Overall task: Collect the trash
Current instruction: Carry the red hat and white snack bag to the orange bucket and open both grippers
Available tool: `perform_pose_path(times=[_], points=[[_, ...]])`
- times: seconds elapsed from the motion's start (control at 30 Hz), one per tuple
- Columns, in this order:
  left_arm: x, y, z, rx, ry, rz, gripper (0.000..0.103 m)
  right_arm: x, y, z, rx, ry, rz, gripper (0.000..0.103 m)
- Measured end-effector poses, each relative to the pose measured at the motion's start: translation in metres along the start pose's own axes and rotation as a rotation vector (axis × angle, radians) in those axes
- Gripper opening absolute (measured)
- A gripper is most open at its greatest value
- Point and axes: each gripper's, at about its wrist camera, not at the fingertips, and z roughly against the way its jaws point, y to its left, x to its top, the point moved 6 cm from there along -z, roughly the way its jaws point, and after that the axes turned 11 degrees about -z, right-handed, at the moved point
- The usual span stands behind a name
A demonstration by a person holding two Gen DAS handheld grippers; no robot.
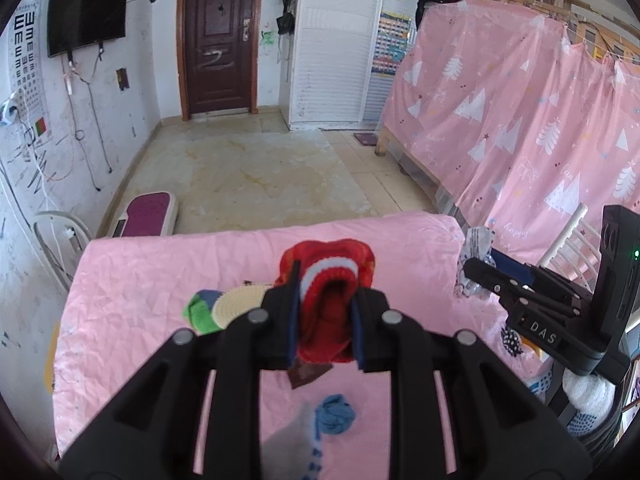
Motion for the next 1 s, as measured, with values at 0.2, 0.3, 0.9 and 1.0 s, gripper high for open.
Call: perform_pose_path(times=[0.2, 0.3, 0.9, 1.0], points=[[0.010, -0.038, -0.003, -0.030, -0.004, -0.052, 0.019, 0.002, -0.029, 0.026, -0.026, -0.042, -0.037, 0.027], [0.014, -0.061, -0.008, -0.054, 0.004, -0.077, 0.019, 0.003, -0.048, 0.039, -0.041, -0.064, -0.062, 0.027], [0.026, -0.184, -0.041, -0.173, 0.048, -0.217, 0.019, -0.019, -0.171, 0.093, -0.156, -0.113, -0.181, 0.028], [0.025, -0.201, -0.047, -0.183, 0.060, -0.240, 0.019, -0.023, -0.186, 0.096, -0.162, -0.113, -0.202, 0.027]])
